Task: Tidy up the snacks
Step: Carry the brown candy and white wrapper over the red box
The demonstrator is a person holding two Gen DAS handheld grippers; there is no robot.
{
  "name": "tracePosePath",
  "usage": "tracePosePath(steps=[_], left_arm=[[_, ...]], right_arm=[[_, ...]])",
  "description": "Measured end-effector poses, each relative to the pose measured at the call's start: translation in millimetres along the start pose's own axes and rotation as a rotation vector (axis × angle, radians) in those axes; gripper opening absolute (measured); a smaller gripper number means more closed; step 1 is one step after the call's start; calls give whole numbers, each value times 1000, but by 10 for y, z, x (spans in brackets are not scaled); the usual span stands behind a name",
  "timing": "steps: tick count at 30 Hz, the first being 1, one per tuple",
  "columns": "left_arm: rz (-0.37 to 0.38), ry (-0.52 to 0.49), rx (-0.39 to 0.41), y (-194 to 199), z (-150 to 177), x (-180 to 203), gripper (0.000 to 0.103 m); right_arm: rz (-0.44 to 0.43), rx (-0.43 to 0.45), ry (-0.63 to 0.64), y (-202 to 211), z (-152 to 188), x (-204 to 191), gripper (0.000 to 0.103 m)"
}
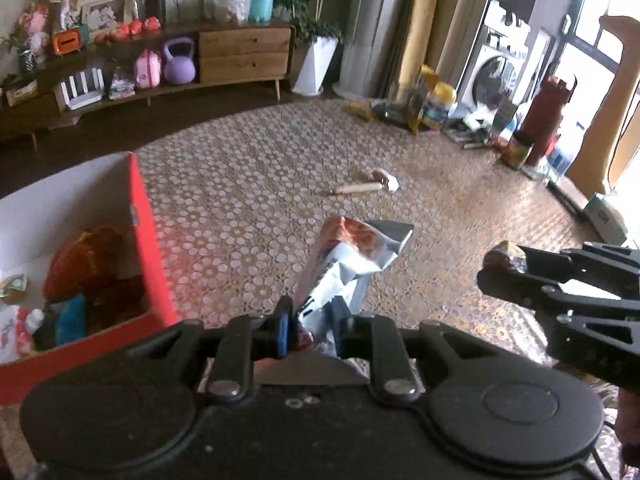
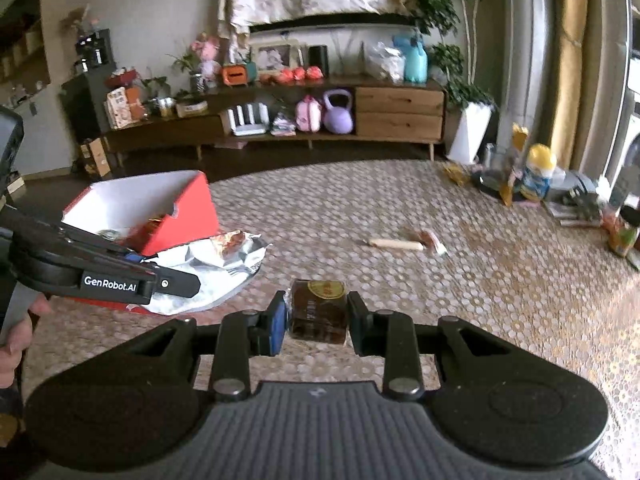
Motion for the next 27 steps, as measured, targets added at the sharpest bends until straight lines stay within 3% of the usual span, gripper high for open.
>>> tracePosePath(steps=[10, 20, 23, 27], left_arm=[[-37, 41, 90, 652, 140, -288, 17], [-87, 90, 154, 1138, 270, -754, 13], [-100, 111, 148, 1157, 327, -927, 10], [-70, 107, 65, 933, 509, -1043, 12]], right_arm=[[-36, 60, 72, 376, -154, -630, 31], [-95, 104, 135, 439, -368, -1357, 31], [-111, 102, 152, 367, -421, -1567, 31], [-112, 78, 165, 245, -376, -1714, 31]])
Point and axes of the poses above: each gripper's, at about its wrist camera, not at the fingertips, and y roughly against the way its jaws point, x to its right, z to its underside, the point moved 9 cm from there along -y, roughly the way its jaws point, and after that the axes turned 9 degrees about -x, right-handed, at the moved point
